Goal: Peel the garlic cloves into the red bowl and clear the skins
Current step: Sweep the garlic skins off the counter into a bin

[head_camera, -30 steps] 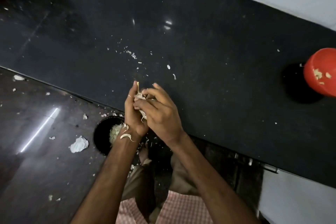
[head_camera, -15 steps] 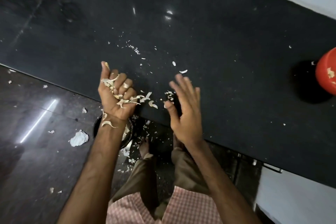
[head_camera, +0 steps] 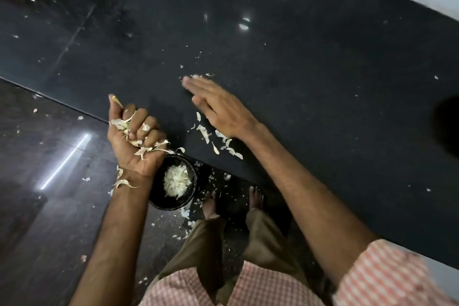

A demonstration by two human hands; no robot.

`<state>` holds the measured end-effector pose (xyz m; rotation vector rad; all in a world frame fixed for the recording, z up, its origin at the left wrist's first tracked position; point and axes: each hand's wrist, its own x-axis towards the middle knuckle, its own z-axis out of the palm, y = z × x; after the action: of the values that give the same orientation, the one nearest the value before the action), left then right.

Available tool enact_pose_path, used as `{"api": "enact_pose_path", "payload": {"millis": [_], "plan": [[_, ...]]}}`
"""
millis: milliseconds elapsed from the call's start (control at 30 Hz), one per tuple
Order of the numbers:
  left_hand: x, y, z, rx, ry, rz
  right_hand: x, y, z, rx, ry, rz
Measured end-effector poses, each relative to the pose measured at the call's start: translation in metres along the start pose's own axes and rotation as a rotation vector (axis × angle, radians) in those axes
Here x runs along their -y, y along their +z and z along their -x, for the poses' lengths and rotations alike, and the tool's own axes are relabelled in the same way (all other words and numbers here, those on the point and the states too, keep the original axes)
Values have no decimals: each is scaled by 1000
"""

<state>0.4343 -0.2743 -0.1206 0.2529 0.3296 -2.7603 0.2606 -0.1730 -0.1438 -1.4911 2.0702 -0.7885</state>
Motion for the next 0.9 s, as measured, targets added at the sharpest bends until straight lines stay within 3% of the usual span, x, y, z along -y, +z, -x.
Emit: {"api": "enact_pose_path", "payload": {"millis": [67,167,267,433,700,900], "plan": [[-8,-6,6,6,6,10,-2,-3,19,149,-108,-17],[-16,-15,15,9,31,4,-3,3,45,216,-192,14],[-20,-24,23,21,59,-3,4,18,51,150,-249,182],[-19,-38,31,19,87,18,32,58,39,56,-166,463],[-4,-53,39,-25,134,13,33,59,37,-178,-315,206],[20,-64,46,-17,171,13,12,44,83,-223,-223,256]]}}
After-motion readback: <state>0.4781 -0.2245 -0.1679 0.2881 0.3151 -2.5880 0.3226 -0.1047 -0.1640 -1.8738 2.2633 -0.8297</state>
